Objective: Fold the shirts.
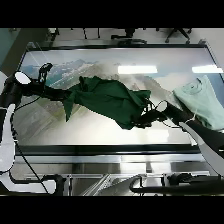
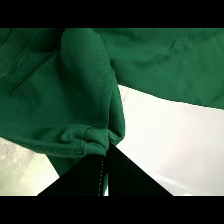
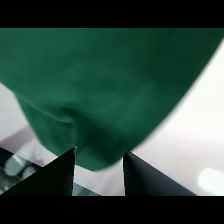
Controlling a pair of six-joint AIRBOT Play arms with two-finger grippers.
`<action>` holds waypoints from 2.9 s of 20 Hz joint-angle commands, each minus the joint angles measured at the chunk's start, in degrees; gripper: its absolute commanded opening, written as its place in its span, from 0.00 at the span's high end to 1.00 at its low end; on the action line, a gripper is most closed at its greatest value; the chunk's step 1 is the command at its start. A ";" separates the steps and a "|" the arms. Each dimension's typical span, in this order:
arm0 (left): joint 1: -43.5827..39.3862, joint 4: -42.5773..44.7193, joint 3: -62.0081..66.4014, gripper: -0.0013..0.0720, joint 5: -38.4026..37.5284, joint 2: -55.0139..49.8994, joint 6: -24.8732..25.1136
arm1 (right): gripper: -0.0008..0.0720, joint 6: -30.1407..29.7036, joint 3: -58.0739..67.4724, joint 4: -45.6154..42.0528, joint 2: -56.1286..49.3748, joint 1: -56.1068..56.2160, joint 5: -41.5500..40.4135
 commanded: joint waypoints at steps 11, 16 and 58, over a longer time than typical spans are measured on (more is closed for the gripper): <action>3.30 -0.04 12.61 0.97 -3.89 9.90 -4.59 | 0.96 -19.85 20.39 17.73 9.97 -8.83 -0.44; 8.37 -0.11 30.58 0.97 -3.87 26.23 -6.49 | 0.96 -20.65 44.68 17.70 22.08 -23.65 4.48; -3.98 19.37 28.81 0.97 3.61 -26.86 -12.17 | 0.96 -21.57 58.47 10.03 -36.46 -27.10 13.92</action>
